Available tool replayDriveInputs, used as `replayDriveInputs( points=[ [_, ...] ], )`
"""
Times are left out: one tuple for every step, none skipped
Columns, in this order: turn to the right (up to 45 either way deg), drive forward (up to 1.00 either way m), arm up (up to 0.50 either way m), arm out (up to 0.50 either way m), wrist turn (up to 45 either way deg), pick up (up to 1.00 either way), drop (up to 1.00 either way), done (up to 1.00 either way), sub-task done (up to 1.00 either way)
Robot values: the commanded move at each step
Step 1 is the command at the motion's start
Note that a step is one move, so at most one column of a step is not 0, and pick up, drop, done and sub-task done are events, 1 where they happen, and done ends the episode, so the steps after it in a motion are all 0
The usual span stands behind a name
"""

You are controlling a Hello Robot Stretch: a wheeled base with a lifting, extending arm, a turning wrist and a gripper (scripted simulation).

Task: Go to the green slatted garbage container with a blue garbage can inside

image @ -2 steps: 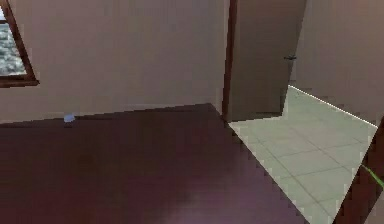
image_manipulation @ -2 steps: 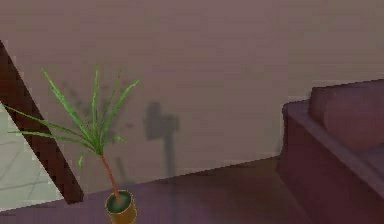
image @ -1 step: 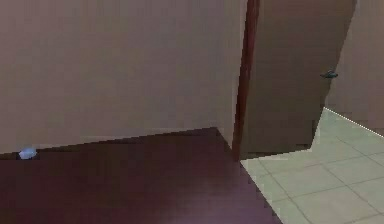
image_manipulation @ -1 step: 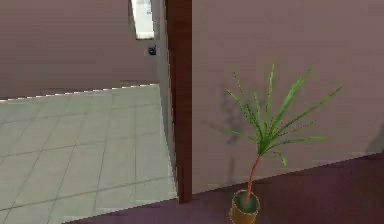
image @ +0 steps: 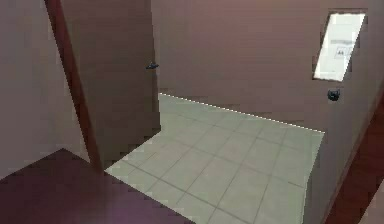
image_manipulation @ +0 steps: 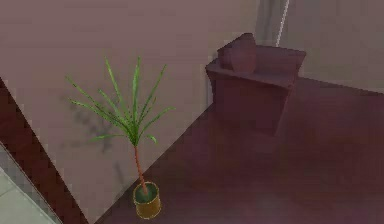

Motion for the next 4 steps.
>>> replayDriveInputs(
  points=[
    [15.0,0.0,0.0,0.0,0.0,0.0,0.0,0.0,0.0],
    [0.0,1.0,0.0,0.0,0.0,0.0,0.0,0.0,0.0],
    [0.0,0.55,0.0,0.0,0.0,0.0,0.0,0.0,0.0],
    [12.0,0.0,0.0,0.0,0.0,0.0,0.0,0.0,0.0]
  ],
)
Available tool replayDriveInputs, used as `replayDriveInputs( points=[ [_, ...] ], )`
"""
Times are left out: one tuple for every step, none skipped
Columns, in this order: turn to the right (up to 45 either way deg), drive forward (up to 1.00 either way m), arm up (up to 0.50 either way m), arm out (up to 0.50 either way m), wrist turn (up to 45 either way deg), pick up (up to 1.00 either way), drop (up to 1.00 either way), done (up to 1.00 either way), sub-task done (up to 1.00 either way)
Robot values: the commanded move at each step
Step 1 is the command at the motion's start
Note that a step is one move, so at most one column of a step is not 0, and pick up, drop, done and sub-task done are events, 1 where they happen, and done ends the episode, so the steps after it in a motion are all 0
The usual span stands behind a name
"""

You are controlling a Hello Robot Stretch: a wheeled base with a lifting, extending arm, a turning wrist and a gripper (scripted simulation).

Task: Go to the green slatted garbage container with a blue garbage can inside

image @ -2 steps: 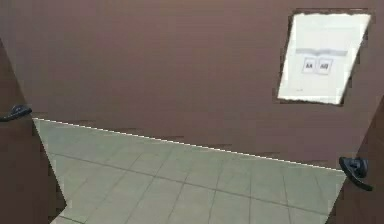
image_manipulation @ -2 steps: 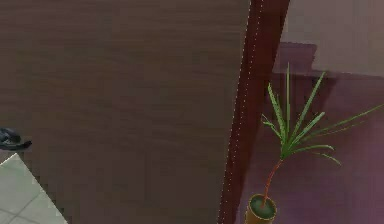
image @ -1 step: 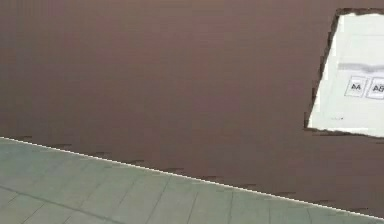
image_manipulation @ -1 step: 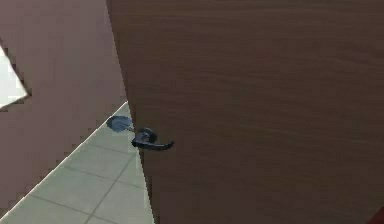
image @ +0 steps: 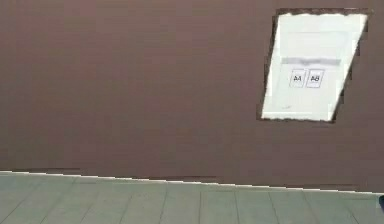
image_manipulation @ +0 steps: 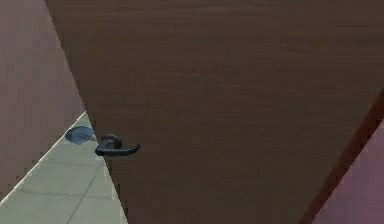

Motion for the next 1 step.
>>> replayDriveInputs(
  points=[
    [0.0,0.7,0.0,0.0,0.0,0.0,0.0,0.0,0.0]
  ],
)
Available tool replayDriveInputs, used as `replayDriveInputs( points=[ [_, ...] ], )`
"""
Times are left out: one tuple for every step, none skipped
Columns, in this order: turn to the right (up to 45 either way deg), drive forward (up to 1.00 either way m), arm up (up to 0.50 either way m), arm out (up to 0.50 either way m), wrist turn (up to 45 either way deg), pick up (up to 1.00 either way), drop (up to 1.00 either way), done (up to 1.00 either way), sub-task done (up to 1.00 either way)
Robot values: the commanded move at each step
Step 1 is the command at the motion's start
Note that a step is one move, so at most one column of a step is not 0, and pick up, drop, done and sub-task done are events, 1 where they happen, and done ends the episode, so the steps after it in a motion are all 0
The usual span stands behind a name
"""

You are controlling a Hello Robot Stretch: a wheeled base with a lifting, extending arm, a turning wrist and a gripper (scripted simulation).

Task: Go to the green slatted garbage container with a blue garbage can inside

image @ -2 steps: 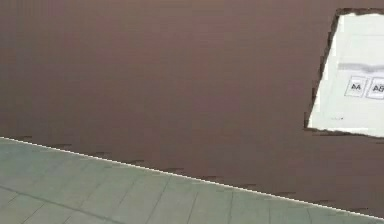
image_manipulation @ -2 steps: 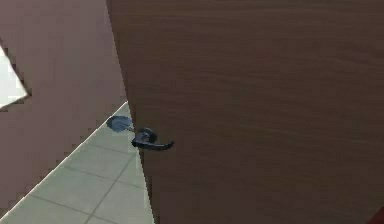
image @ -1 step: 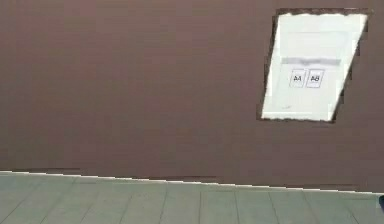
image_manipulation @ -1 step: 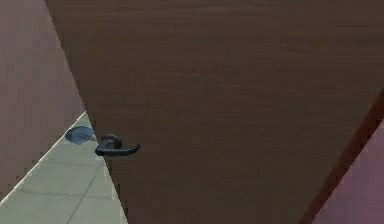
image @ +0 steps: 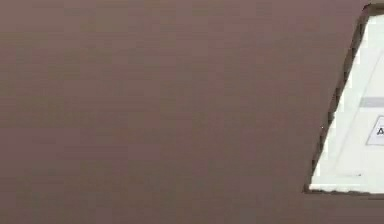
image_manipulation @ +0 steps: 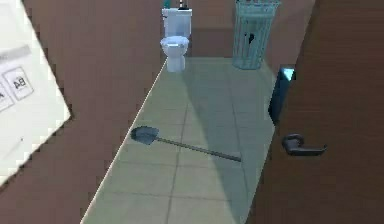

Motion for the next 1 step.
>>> replayDriveInputs(
  points=[
    [45.0,0.0,0.0,0.0,0.0,0.0,0.0,0.0,0.0]
  ],
)
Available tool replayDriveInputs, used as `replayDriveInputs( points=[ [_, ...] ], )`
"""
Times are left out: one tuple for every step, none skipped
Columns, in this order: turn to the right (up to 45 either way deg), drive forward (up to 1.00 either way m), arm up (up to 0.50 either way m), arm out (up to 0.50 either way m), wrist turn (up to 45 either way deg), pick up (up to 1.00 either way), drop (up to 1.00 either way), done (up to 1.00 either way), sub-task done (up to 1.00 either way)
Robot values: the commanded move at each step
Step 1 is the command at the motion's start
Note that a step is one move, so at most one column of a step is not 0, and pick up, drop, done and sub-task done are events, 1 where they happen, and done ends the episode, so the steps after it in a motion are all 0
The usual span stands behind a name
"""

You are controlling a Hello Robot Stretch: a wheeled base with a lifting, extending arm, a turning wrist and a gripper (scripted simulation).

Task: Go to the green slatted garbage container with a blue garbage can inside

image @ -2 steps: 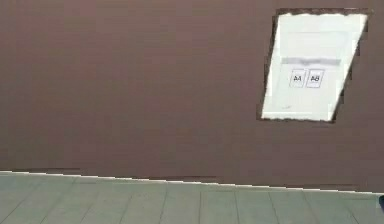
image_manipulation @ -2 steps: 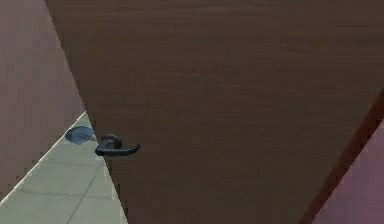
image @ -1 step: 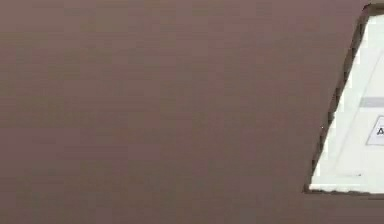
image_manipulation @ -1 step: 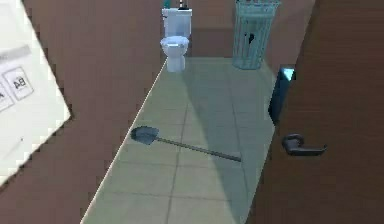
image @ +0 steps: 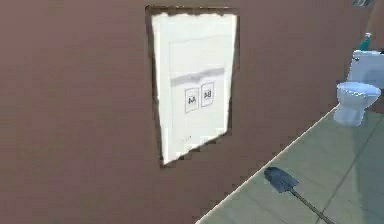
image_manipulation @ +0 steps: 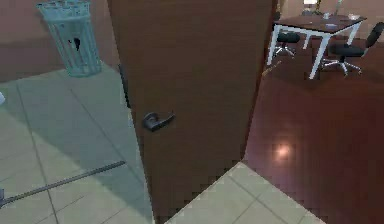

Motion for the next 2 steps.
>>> replayDriveInputs(
  points=[
    [39.0,0.0,0.0,0.0,0.0,0.0,0.0,0.0,0.0],
    [0.0,0.3,0.0,0.0,0.0,0.0,0.0,0.0,0.0]
  ],
)
